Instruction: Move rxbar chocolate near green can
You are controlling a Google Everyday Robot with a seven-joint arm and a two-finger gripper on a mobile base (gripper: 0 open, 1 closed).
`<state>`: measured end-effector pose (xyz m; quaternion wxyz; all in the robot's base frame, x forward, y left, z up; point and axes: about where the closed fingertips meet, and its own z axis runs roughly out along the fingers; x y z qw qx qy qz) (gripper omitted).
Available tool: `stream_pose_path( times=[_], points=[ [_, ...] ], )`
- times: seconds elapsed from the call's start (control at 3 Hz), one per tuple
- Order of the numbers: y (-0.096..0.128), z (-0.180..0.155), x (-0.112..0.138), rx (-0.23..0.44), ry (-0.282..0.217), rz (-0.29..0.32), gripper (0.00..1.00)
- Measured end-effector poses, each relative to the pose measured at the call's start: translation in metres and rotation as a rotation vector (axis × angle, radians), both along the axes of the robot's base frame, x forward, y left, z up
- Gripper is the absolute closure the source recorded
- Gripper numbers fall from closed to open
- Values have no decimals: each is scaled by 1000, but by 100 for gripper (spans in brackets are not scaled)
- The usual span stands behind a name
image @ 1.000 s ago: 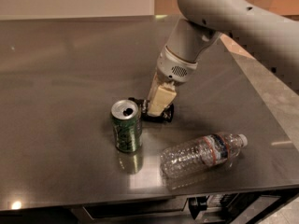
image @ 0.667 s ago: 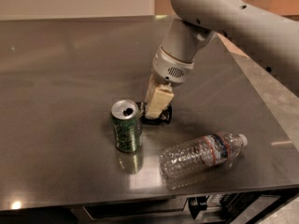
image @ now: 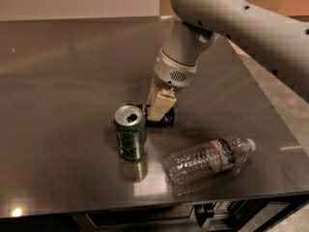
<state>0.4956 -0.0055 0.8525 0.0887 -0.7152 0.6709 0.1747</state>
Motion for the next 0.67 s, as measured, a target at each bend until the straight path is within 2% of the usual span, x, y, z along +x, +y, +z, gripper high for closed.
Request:
stream_pose_path(
  times=[0.33,0.67],
  points=[
    [2,0,1,2,-4,0,13],
    [3,0,1,4,-8,0,0]
  ],
)
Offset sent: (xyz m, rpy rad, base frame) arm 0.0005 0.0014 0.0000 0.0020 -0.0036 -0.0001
